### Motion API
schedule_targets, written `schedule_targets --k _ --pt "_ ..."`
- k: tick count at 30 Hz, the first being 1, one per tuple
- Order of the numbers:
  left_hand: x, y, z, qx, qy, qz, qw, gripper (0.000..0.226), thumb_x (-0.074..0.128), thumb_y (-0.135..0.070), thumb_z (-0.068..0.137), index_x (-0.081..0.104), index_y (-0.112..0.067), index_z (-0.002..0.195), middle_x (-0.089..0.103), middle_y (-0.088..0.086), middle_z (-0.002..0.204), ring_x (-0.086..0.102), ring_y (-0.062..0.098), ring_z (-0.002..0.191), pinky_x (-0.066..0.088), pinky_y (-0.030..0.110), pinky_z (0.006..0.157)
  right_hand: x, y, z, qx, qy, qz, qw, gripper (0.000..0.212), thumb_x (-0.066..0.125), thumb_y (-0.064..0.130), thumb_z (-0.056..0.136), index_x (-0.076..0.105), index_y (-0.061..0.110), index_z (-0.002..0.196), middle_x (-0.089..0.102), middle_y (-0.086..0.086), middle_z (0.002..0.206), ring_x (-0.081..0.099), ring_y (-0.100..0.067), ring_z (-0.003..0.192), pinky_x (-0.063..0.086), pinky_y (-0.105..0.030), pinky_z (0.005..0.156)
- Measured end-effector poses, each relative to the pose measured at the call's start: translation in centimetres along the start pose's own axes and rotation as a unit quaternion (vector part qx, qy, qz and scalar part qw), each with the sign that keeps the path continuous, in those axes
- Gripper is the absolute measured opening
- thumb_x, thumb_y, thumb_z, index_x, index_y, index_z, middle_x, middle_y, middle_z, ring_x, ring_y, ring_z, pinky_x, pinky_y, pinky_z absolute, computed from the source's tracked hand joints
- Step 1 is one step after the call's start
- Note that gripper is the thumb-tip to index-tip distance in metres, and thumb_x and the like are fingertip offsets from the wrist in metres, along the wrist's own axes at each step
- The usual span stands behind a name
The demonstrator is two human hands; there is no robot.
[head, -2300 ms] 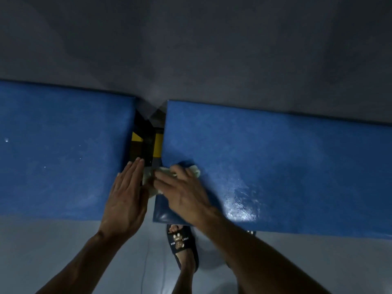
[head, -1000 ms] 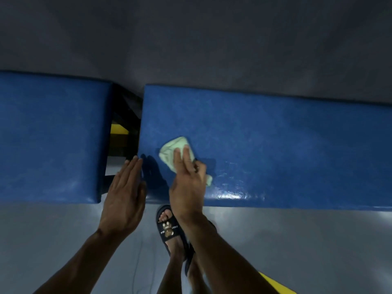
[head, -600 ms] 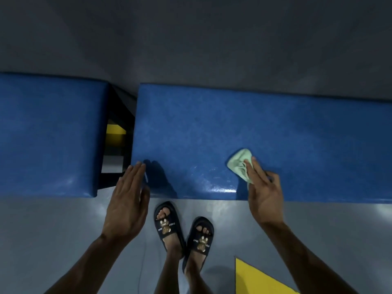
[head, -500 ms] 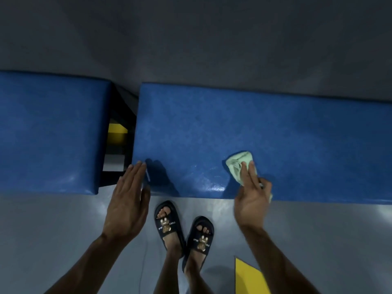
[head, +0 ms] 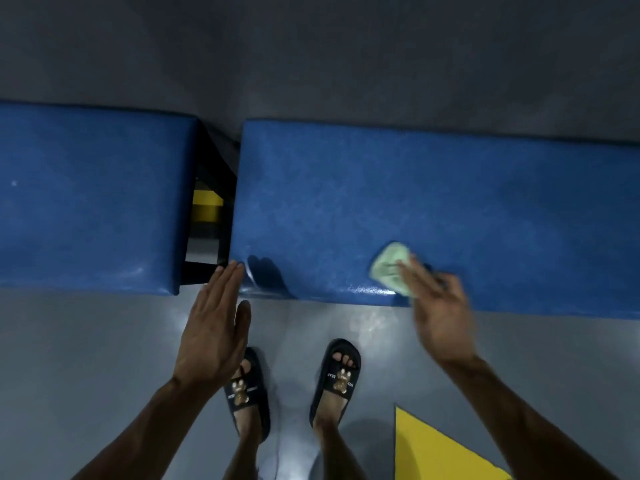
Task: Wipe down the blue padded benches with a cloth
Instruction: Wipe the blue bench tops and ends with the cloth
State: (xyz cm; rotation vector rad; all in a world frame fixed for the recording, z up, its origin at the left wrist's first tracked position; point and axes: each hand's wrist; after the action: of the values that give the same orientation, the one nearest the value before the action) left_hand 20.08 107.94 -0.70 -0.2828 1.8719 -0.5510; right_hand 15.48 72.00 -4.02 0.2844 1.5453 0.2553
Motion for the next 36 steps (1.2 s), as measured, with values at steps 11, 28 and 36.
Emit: schedule_targets --k 11,28,36 --pt "0.4 1.6 1.4 0.032 0.001 -0.044 0.999 0.057 0.028 -0.039 0.104 0.021 -0.019 0.157 0.016 -0.008 0.163 0.012 0.011 0.152 0.015 0.031 0.121 5.9 8.3 -1.7 0.327 -0.193 0.091 0.921 0.060 0.048 0.003 0.085 0.048 0.011 0.144 0.038 -0.012 0.155 0.057 -0.032 0.111 0.030 -0.019 0.093" --pt "-2.7 7.5 1.1 0.066 0.014 -0.031 0.997 0.061 0.025 -0.044 0.103 0.022 -0.015 0.157 0.021 -0.001 0.164 0.013 0.011 0.152 0.018 0.038 0.123 3.8 7.6 0.0 0.114 -0.067 0.025 0.991 0.058 0.053 0.000 0.084 0.056 0.021 0.138 0.051 -0.002 0.146 0.051 -0.035 0.092 0.033 -0.017 0.084" --pt "-3.2 9.7 0.8 0.059 0.015 -0.032 0.998 0.060 0.027 -0.041 0.103 0.023 -0.014 0.157 0.023 0.000 0.164 0.014 0.012 0.152 0.018 0.038 0.123 8.1 15.7 1.8 0.239 -0.158 0.067 0.956 0.053 0.046 0.012 0.089 0.052 0.012 0.141 0.041 -0.007 0.153 0.051 -0.024 0.108 0.029 -0.019 0.091"
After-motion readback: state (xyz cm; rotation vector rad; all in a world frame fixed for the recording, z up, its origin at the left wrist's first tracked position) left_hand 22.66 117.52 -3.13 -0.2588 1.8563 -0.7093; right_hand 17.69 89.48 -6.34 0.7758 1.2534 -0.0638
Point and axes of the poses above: each hand's wrist, its own z-axis towards the middle knuckle, its own x-axis out of the palm, y = z × x
